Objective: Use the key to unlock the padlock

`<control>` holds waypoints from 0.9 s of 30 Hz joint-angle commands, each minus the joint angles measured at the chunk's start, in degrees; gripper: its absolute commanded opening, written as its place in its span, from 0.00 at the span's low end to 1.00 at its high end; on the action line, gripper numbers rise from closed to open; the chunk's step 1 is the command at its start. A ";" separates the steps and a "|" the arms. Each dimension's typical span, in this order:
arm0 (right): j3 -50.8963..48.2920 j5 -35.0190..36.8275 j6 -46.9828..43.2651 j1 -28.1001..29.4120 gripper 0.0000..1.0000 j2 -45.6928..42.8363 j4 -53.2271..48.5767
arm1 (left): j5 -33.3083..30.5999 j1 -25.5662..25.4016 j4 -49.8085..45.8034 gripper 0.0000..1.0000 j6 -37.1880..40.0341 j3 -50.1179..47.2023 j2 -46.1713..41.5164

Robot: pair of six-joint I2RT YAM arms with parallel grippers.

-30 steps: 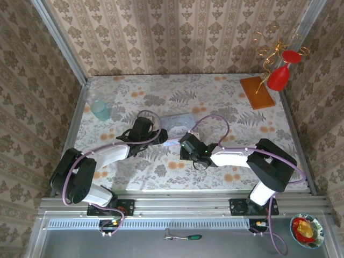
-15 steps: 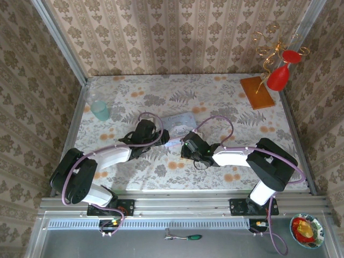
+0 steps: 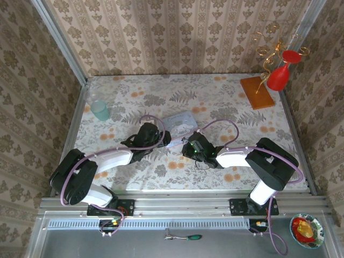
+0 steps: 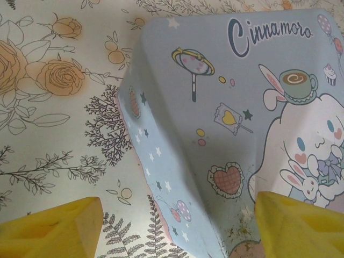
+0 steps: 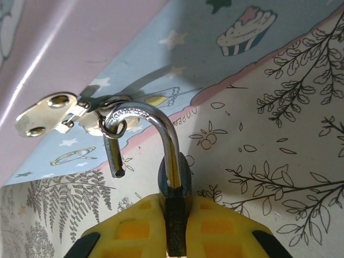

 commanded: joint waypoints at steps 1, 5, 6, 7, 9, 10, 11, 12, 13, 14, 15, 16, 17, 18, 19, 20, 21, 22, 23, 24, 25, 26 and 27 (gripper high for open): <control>0.05 -0.38 1.52 -0.50 0.01 0.02 3.41 | -0.82 -1.06 -9.39 0.74 -0.25 -3.42 0.60; -1.19 -0.71 3.44 -0.54 0.00 0.54 6.09 | -0.54 -1.31 -9.12 0.74 -0.70 -3.38 0.36; -1.17 -1.02 3.99 -0.58 0.00 0.78 6.58 | -0.54 -1.39 -9.12 0.74 -0.71 -3.38 0.22; -1.08 -1.32 4.29 -0.57 0.00 1.03 7.02 | -0.56 -1.50 -9.17 0.74 -0.71 -3.30 0.23; -1.15 -1.69 4.95 -0.58 0.00 1.43 8.07 | -0.18 -1.51 -8.95 0.74 -0.68 -3.29 0.15; -1.18 -1.79 5.08 -0.58 0.00 1.59 8.52 | -0.26 -1.61 -8.98 0.74 -0.71 -3.29 0.14; -1.20 -1.85 5.16 -0.55 0.00 1.69 8.97 | -0.17 -1.61 -8.91 0.74 -0.71 -3.29 0.05; -1.14 -1.99 5.36 -0.61 0.00 1.78 9.29 | -0.08 -1.61 -8.77 0.74 -0.71 -3.30 -0.08; -1.14 -2.04 5.69 -0.68 0.00 1.91 9.45 | -0.06 -1.55 -8.77 0.74 -0.71 -3.29 -0.13; -1.20 -2.21 6.24 -0.68 0.00 2.11 9.86 | -0.12 -1.70 -8.77 0.74 -0.68 -3.29 -0.28; -1.32 -2.34 6.81 -0.67 0.00 2.30 10.73 | -0.12 -1.75 -8.77 0.74 -0.79 -3.29 -0.35; -1.48 -2.44 7.40 -0.62 0.00 2.55 11.48 | -0.13 -1.85 -8.77 0.74 -0.87 -3.30 -0.47; -1.81 -2.50 8.11 -0.63 0.00 2.79 12.51 | -0.29 -1.96 -8.64 0.74 -0.92 -3.29 -0.56; -2.03 -2.25 8.59 -0.62 0.00 2.81 13.27 | -0.66 -2.12 -8.45 0.74 -0.94 -3.51 -0.65; -2.04 -1.97 8.99 -0.54 0.00 2.97 13.66 | -0.90 -2.22 -8.06 0.74 -1.05 -3.71 -0.84; -2.09 -1.50 9.40 -0.50 0.00 2.99 13.71 | -1.00 -2.23 -7.81 0.74 -1.22 -3.90 -0.91; -2.08 -1.24 9.83 -0.50 0.00 3.14 13.79 | -0.91 -2.31 -7.59 0.74 -1.32 -4.00 -0.93; -2.08 -0.95 10.34 -0.50 0.00 3.38 13.97 | -0.81 -2.31 -7.50 0.74 -1.32 -4.00 -0.92; -2.20 -0.82 10.95 -0.45 0.00 3.69 14.62 | -0.70 -2.38 -7.42 0.74 -1.39 -3.92 -0.92; -2.35 -0.82 11.41 -0.38 0.00 4.08 15.53 | -0.74 -2.38 -7.37 0.74 -1.31 -3.87 -0.95; -2.39 -0.70 11.73 -0.33 0.00 4.36 16.05 | -0.74 -2.49 -7.45 0.74 -1.32 -3.82 -0.92; -2.48 -0.57 12.11 -0.33 0.00 4.57 16.42 | -0.89 -2.49 -7.62 0.74 -1.32 -3.74 -0.98; -2.60 -0.31 12.43 -0.31 0.00 4.66 16.64 | -0.93 -2.49 -7.66 0.74 -1.32 -3.82 -0.94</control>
